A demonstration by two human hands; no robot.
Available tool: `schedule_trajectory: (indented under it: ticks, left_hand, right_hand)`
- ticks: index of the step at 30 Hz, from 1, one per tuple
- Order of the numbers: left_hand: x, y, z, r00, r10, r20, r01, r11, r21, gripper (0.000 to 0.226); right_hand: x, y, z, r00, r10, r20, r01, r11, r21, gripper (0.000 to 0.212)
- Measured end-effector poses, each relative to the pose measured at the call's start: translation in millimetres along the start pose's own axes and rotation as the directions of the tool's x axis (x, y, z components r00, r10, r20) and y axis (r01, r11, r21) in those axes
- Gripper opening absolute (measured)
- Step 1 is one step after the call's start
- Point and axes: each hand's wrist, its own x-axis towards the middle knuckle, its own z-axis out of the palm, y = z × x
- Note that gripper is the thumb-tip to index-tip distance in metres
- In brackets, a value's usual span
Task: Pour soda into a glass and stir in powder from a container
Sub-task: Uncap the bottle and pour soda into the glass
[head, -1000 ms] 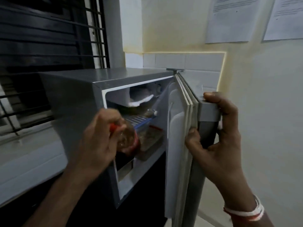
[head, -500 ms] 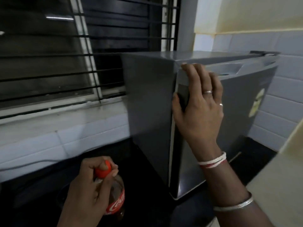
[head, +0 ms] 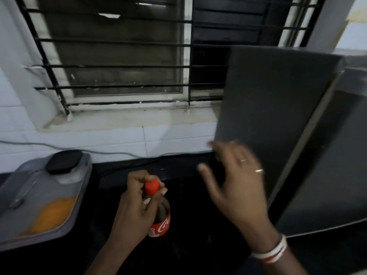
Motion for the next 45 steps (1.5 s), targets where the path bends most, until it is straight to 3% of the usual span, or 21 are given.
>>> schedule_trajectory:
  ticks: [2,4,7,10,14,17,20,24,34,36,41,45]
  left_hand:
    - [0.0,-1.6,-2.4,1.000,0.007,0.015,-0.007,1.000,0.018,0.060]
    - [0.0,-4.2,-6.1,0.999,0.006,0.042,-0.006,1.000,0.014,0.069]
    - [-6.6,-12.2,-5.7,0.995,-0.082,0.049,0.082,0.997,0.010,0.084]
    - [-20.6,-26.2,1.3,0.970,-0.205,0.127,0.202,0.979,0.036,0.072]
    - [-20.7,-41.3,1.0,0.957,-0.223,0.186,0.225,0.974,0.009,0.045]
    - [-10.1,-50.7,-5.6,0.968,-0.191,0.161,0.189,0.982,0.022,0.046]
    - [-5.2,-57.9,-9.6,0.959,-0.255,0.121,0.250,0.967,0.054,0.054]
    - [-4.5,-64.5,-13.1,0.960,-0.266,0.091,0.264,0.964,0.030,0.050]
    - [-1.1,-56.3,-17.7,0.952,-0.255,0.168,0.247,0.967,0.068,0.061]
    - [-3.4,-53.8,-18.1,0.955,-0.258,0.145,0.250,0.966,0.067,0.061]
    - [-7.0,-54.4,-12.6,0.955,-0.282,0.089,0.274,0.957,0.091,0.058]
    - [-7.2,-51.5,-8.4,0.955,-0.289,0.071,0.282,0.955,0.094,0.066]
  right_hand:
    - [-12.4,-25.8,29.0,0.969,0.006,0.246,-0.050,0.984,0.173,0.040]
    - [-12.7,-45.8,46.9,0.929,-0.016,0.369,-0.038,0.990,0.139,0.046]
    - [-2.7,-64.8,56.7,0.931,-0.089,0.354,0.103,0.995,-0.020,0.057]
    - [9.7,-77.7,58.8,0.932,-0.151,0.329,0.215,0.962,-0.169,0.059]
    - [19.9,-92.4,61.9,0.926,-0.073,0.371,0.192,0.936,-0.295,0.073]
    - [26.9,-109.1,67.2,0.900,-0.074,0.430,0.221,0.927,-0.302,0.062]
    - [39.7,-117.6,74.9,0.803,-0.019,0.596,0.197,0.952,-0.235,0.056]
    - [53.2,-115.6,79.7,0.723,-0.134,0.678,0.332,0.928,-0.171,0.056]
    - [79.4,-91.3,68.5,0.394,-0.369,0.842,0.549,0.829,0.107,0.029]
    - [80.1,-90.9,69.6,0.397,-0.384,0.833,0.542,0.831,0.125,0.027]
    - [76.3,-94.7,68.5,0.524,-0.261,0.811,0.476,0.879,-0.024,0.047]
    - [72.5,-89.8,75.9,0.477,-0.340,0.811,0.504,0.861,0.065,0.029]
